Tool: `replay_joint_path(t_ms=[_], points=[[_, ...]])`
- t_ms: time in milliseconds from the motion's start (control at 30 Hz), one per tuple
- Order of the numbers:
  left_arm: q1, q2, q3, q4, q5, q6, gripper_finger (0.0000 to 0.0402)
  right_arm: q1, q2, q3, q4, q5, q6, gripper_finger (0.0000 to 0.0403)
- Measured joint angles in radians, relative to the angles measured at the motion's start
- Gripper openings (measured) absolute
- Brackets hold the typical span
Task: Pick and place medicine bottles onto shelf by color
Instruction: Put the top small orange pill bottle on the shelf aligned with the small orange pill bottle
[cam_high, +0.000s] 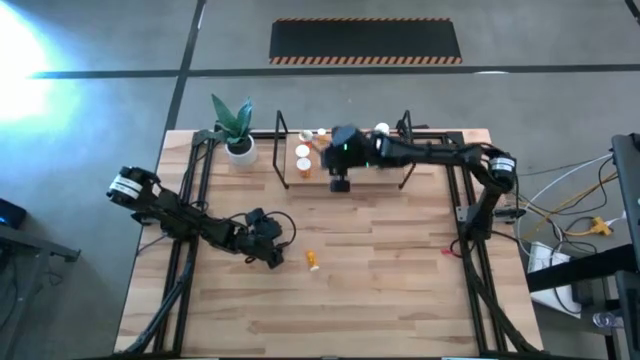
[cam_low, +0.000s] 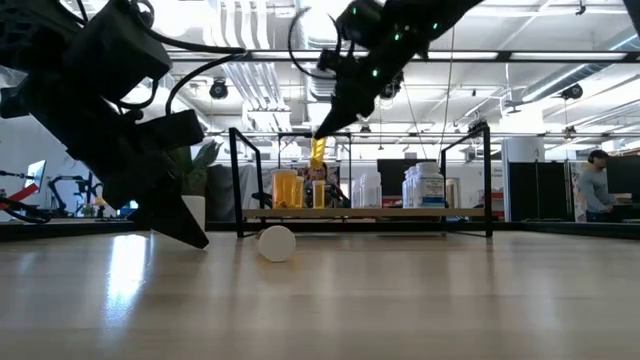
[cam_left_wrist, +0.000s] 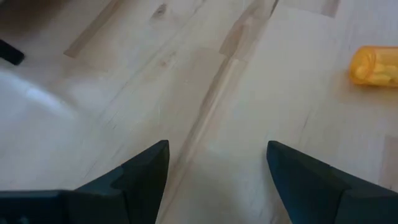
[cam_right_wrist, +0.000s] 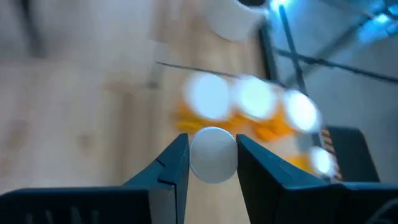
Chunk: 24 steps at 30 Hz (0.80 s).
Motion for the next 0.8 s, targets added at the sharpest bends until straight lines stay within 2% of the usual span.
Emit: replay_joint_path(t_ms=[233, 467, 800], points=[[0.000, 0.000, 0.000, 0.020, 0.000, 0.000, 0.0254, -0.156, 0.109, 0.086, 0.004, -0.102, 0.011, 0.0100], [0.000, 0.000, 0.000, 0.019, 0.000, -0.001, 0.0254, -0.199, 0.214, 0.161, -0.005, -0.108, 0.005, 0.0100], [0.000, 0.000, 0.000, 0.021, 0.000, -0.003, 0.0254, -0.219, 0.281, 0.207, -0.020, -0.107, -0.017, 0.0114]])
